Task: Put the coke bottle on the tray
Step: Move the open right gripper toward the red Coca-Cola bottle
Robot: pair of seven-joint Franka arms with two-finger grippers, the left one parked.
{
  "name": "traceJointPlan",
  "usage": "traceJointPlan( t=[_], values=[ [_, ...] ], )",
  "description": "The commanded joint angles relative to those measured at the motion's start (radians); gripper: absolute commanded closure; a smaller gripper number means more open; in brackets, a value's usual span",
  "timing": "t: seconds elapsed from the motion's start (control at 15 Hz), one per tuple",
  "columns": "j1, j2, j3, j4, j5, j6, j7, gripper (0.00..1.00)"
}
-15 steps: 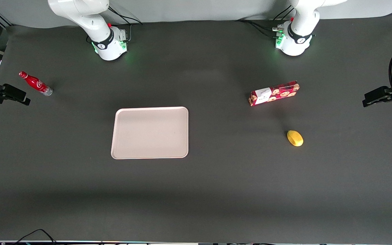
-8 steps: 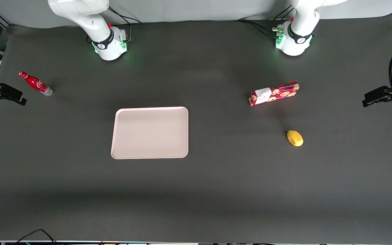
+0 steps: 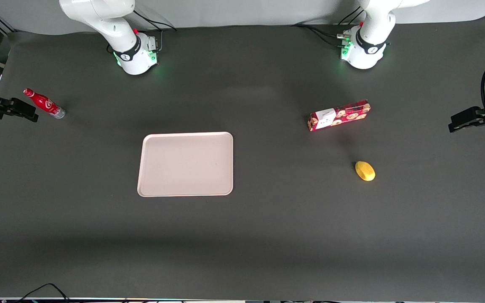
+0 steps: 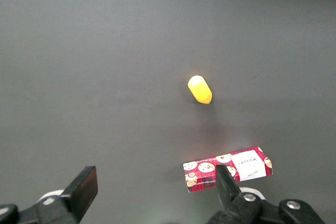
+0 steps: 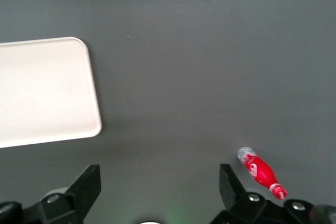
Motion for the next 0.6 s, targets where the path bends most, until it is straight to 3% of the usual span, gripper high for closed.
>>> traceJointPlan(
  t=[0.0,0.13,0.27,0.33,0.53],
  values=[
    [0.016,-0.312,-0.091,-0.402,-0.101,0.213,0.002,0.00],
    [-0.002,-0.363,-0.160,-0.475,-0.128,0.243,-0.045,0.00],
    [-0.074,-0.363,-0.234,-0.521,-0.100,0.275,-0.194,0.00],
    [-0.100,-0.368,-0.248,-0.553,-0.067,0.299,-0.222,0.00],
    [-0.242,-0.381,-0.257,-0.640,-0.060,0.368,-0.292,0.00]
  ],
)
